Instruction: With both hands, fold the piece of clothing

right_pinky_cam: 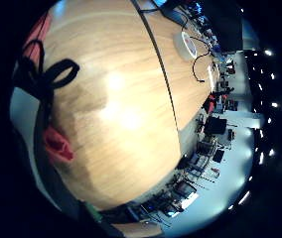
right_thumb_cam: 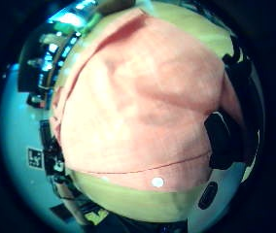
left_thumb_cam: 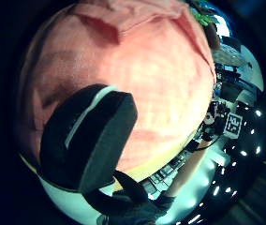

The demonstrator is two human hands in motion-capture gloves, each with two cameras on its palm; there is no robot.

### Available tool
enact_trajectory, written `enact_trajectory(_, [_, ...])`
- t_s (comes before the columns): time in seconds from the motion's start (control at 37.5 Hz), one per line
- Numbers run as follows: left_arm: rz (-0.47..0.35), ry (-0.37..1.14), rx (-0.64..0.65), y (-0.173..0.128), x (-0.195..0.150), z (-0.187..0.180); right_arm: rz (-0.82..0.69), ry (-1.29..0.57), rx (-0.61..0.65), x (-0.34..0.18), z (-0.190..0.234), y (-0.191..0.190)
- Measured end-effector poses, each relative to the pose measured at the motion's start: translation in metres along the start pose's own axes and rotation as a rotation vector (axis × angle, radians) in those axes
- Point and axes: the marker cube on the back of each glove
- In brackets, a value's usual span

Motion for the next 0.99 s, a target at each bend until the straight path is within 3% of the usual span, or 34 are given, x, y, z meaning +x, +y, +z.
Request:
enact_trajectory(0.08, [0.045, 0.032, -0.019, -0.014, 0.014, 0.029, 0.021, 0.089, 0.005, 0.021, 0.018, 0.014])
enact_trajectory(0.21, [0.046, 0.049, -0.059, -0.011, 0.021, 0.033, 0.081, 0.148, 0.041, 0.034, 0.009, 0.008])
enact_trajectory(0.37, [0.070, 0.074, -0.060, -0.008, 0.028, 0.032, 0.028, 0.038, 0.009, 0.045, 0.026, -0.069])
enact_trajectory(0.51, [0.046, 0.069, -0.098, 0.000, 0.031, 0.034, 0.010, -0.035, 0.015, 0.038, -0.015, -0.070])
enact_trajectory(0.77, [0.032, 0.080, -0.101, 0.002, 0.030, 0.036, -0.104, 0.007, 0.056, -0.033, -0.103, -0.039])
enact_trajectory(0.99, [0.152, 0.236, -0.064, -0.007, 0.027, 0.024, -0.202, -0.004, 0.071, -0.116, -0.140, -0.022])
